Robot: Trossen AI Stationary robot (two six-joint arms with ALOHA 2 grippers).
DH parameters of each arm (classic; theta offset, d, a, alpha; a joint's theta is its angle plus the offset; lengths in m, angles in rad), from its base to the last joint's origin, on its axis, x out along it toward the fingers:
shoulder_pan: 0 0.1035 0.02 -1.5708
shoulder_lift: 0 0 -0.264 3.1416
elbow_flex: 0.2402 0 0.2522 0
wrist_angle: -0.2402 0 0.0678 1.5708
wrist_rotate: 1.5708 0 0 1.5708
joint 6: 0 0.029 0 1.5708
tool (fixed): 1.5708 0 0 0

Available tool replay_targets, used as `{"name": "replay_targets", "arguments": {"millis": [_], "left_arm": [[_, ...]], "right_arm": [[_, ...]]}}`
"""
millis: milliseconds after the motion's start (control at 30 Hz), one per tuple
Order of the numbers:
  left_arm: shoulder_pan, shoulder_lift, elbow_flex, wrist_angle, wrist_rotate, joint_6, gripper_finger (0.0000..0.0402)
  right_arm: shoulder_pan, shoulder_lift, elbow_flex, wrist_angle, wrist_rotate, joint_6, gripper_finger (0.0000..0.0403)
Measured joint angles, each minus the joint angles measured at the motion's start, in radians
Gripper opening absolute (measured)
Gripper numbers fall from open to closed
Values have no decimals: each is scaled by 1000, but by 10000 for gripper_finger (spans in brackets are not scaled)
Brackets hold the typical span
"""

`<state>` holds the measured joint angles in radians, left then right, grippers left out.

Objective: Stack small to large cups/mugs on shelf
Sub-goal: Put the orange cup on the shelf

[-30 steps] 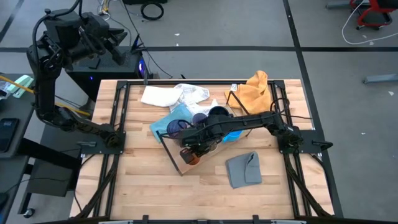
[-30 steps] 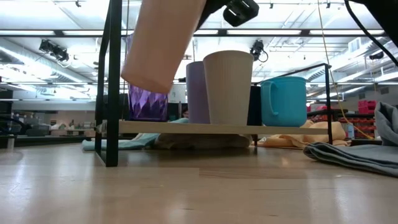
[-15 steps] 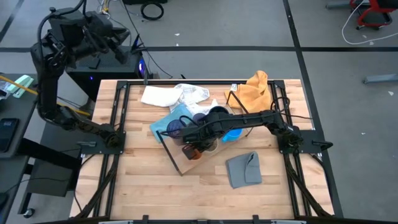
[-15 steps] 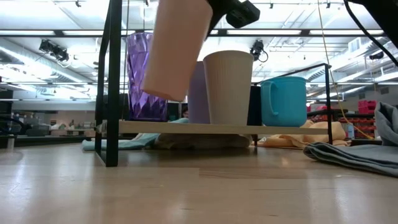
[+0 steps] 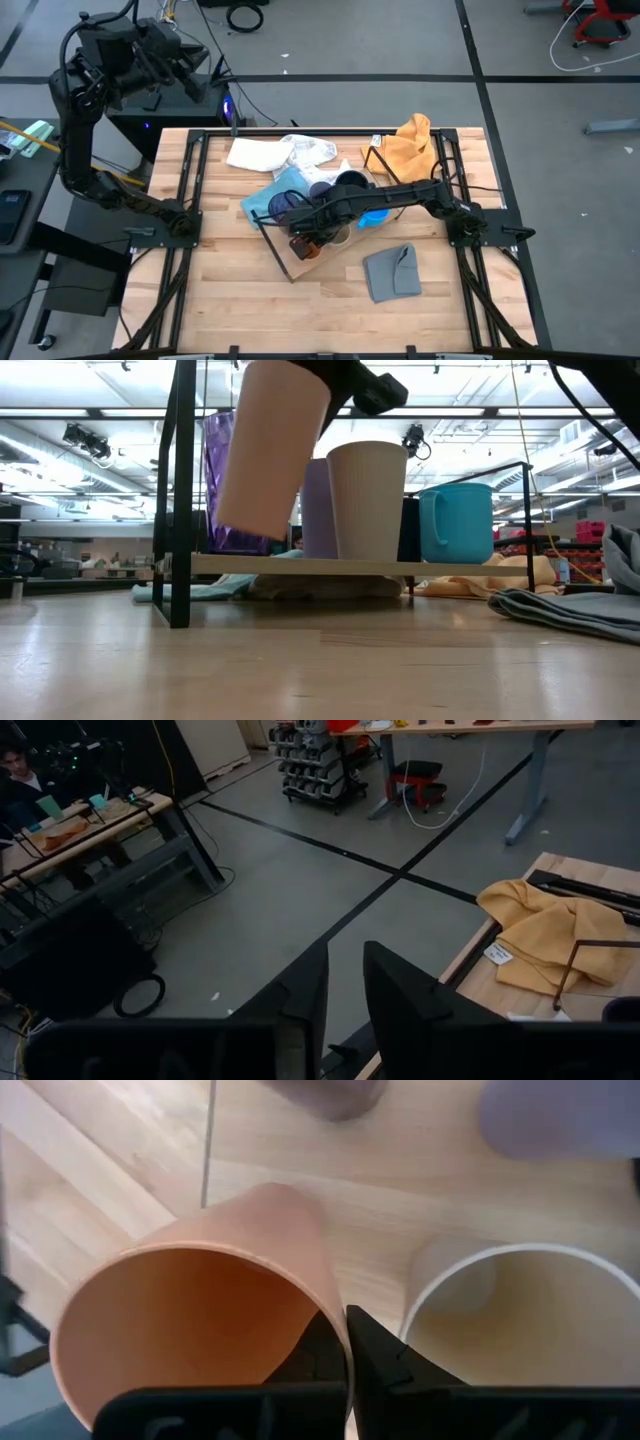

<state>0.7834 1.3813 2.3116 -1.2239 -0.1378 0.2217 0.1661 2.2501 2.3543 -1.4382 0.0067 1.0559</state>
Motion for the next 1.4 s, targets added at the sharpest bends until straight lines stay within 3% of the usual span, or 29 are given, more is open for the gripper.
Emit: {"name": "replay_targets", "arguments": {"millis": [567,1400], "left_arm": [[0,0,0,0,0,1,77],[0,0,0,-7,0,1,69]], "right_arm": [[0,17,0,-11,38,-4,0],[0,16,0,50,-9,-44,28]]}}
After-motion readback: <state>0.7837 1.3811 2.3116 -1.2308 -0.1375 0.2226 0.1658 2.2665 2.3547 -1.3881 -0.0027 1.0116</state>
